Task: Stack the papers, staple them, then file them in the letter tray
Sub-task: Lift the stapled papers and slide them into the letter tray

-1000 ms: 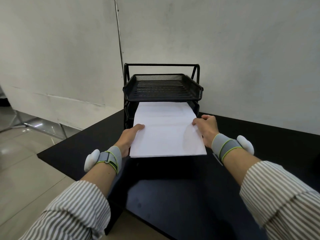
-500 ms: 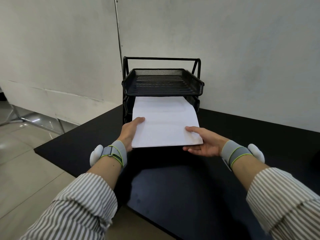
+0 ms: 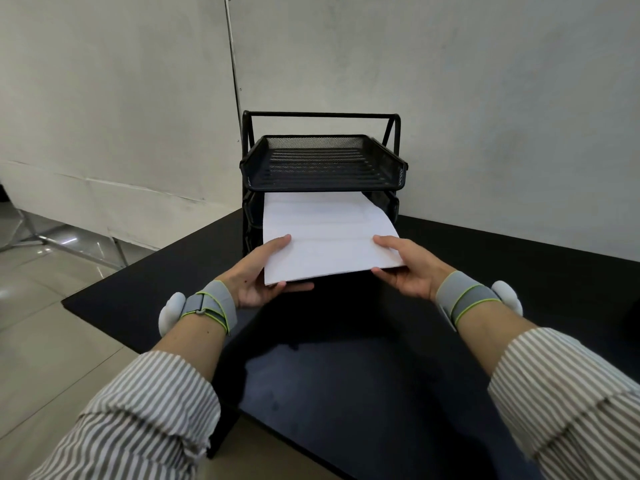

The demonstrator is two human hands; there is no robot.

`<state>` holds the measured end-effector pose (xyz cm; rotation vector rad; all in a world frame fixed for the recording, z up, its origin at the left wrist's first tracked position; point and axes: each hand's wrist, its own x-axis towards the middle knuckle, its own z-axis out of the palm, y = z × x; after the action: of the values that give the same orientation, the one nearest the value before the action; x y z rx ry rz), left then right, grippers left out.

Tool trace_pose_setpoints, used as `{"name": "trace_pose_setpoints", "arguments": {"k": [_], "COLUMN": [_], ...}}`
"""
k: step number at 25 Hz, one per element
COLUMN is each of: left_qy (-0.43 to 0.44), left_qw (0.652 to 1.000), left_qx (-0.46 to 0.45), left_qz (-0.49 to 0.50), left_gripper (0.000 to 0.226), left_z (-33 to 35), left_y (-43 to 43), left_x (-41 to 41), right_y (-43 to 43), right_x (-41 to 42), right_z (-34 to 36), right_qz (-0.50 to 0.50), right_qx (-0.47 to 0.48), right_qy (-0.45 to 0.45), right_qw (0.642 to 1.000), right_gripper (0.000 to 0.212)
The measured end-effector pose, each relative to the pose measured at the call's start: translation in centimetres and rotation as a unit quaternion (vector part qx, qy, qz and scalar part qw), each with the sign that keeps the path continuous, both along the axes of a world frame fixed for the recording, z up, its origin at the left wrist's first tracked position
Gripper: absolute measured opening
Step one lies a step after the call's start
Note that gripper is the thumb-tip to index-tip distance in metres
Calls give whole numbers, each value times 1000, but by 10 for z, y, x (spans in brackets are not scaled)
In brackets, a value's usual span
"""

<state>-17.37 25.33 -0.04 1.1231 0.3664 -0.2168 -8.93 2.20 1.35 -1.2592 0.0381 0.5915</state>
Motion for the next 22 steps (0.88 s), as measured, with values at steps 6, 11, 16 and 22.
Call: {"name": "trace_pose_setpoints", "arguments": {"k": [6,11,16,22], "left_qy": [-82,-150,-180,-167], "left_qw": [987,977,964,962], "left_qx": [-90,-132,-141,-105], "left_qz": [109,76,134,188], "left_gripper": [14,15,29,11], "left_z": [5,-6,-11,-12], "left_y": [-2,-4,-14,-17], "left_x": [12,15,23,33], "right_y": [11,8,8,16], "right_x": [9,8,13,17], "right_z": [-1,-2,-4,-8], "right_qz": [-66,-31,-23,-18], "right_qx": [135,147,110,35], "right_qy": [-1,-22,-47,-70], "right_qw": [989,988,993,997], "right_gripper": [4,13,5,11]}}
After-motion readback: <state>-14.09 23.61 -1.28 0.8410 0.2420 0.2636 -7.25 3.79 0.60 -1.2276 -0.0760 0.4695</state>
